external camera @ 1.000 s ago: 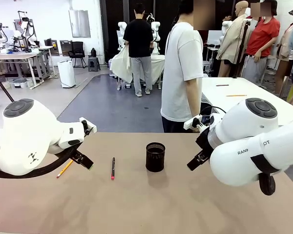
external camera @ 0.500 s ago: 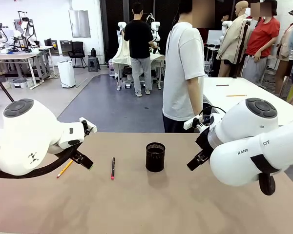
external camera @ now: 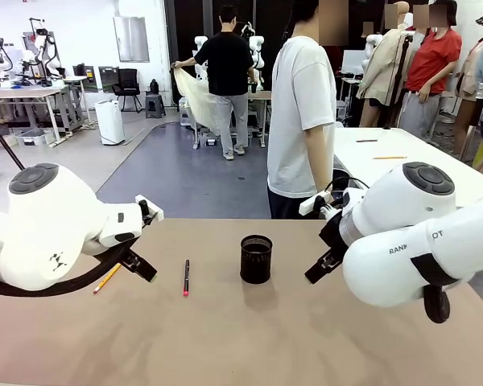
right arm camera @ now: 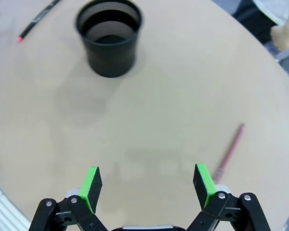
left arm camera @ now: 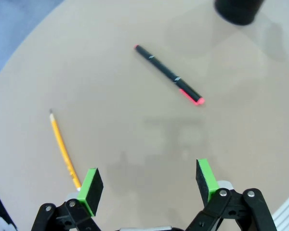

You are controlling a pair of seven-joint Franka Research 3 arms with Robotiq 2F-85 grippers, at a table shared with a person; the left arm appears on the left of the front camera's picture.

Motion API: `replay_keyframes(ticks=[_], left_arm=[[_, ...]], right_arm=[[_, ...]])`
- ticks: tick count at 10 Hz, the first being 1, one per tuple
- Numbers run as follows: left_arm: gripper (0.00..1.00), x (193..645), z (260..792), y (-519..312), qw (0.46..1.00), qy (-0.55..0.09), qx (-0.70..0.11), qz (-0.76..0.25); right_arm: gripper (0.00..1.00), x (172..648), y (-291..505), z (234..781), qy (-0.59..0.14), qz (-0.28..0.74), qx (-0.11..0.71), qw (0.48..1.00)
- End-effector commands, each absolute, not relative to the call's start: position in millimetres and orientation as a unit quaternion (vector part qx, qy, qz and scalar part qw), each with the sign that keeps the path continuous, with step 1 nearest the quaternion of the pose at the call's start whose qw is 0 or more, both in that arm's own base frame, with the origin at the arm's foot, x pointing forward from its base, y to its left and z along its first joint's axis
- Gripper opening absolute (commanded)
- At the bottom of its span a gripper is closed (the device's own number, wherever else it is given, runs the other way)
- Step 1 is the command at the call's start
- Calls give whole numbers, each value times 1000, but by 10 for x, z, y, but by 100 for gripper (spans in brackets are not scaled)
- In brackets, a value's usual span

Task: Place the pens into the pen holder.
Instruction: Pick up a writing instrument from the table and place it into the Pen holder.

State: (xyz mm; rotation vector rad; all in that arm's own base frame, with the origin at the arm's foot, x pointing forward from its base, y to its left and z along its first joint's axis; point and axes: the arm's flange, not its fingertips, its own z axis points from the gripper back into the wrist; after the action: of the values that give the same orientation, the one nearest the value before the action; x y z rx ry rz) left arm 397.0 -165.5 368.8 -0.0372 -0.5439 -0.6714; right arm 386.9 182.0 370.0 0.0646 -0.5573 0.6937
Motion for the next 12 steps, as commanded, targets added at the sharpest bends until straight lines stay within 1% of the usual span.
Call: replay_keyframes(ticks=[1,3,5,6,8,9,10,11,12], left_arm=[[100,3899,3718,-1640,883,-249,-37,-397],[100,3758,3922,-1581,855,-254,-48,-449],[100,3518,3963,-1515,812,-298,-47,-500],[100,3407,4003,-1470,780,-336,-43,-525],[100,3213,3990,-1298,751,-369,-62,-544],[100,3174,3950,-1264,750,-372,-58,-544],[100,3801,4411,-1711,773,-346,-30,-531],[100,3801,4411,-1711,773,-346,-30,-531],[100,3801,4411,-1711,773,-346,-30,-531]], right_arm=[[100,3813,1760,3817,-244,379,108,886],[100,3775,1809,3946,-235,399,151,873],[100,3756,1821,4045,-228,417,173,863],[100,3738,1809,4115,-223,428,185,856],[100,3758,1762,4241,-245,427,176,853],[100,3783,1717,4296,-257,425,177,850],[100,3798,1692,4327,-285,419,167,845],[100,3734,1746,4289,-240,419,166,860],[100,3734,1746,4289,-240,419,166,860]])
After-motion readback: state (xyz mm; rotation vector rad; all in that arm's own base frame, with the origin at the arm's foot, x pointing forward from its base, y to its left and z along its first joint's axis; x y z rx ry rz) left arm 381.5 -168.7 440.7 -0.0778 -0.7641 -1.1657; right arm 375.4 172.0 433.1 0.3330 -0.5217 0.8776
